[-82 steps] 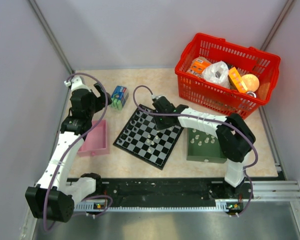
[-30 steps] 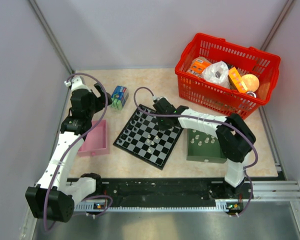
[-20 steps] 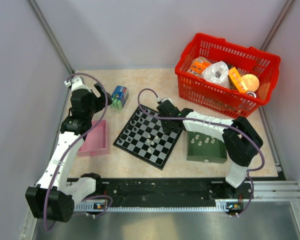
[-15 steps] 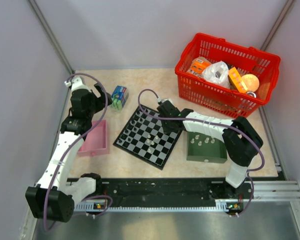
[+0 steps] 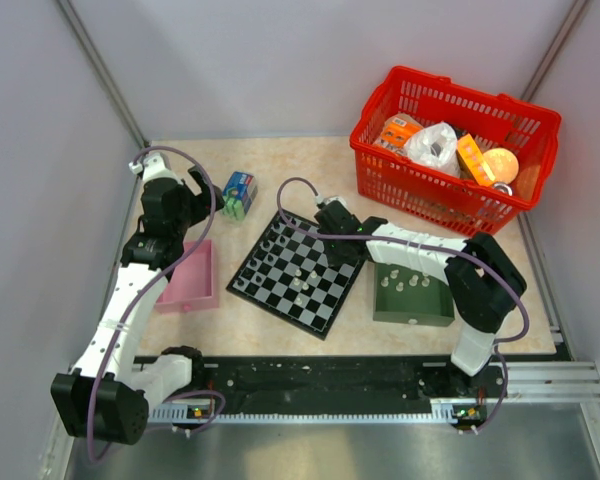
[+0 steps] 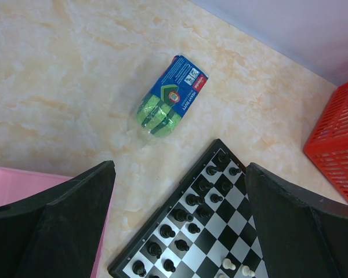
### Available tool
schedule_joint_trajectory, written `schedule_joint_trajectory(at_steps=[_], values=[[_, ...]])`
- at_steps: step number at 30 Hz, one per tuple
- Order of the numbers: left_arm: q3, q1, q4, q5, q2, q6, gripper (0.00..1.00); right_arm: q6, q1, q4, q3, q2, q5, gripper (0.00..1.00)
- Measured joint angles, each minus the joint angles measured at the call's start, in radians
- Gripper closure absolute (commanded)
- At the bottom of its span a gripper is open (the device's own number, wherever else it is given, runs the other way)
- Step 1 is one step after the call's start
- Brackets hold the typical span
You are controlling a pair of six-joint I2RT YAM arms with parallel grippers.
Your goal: Set up the chess pieces on the board
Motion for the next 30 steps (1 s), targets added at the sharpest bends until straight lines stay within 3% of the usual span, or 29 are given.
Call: schedule_joint_trajectory(at_steps=[20, 30], values=[[0.0, 0.0, 0.0, 0.0, 0.001, 0.0, 0.01, 0.0, -0.002, 0.006, -0.021, 0.018, 0.011, 0.86], [0.0, 0.0, 0.0, 0.0, 0.001, 0.0, 0.01, -0.001, -0.002, 0.011, -0.021, 0.022, 0.018, 0.73]])
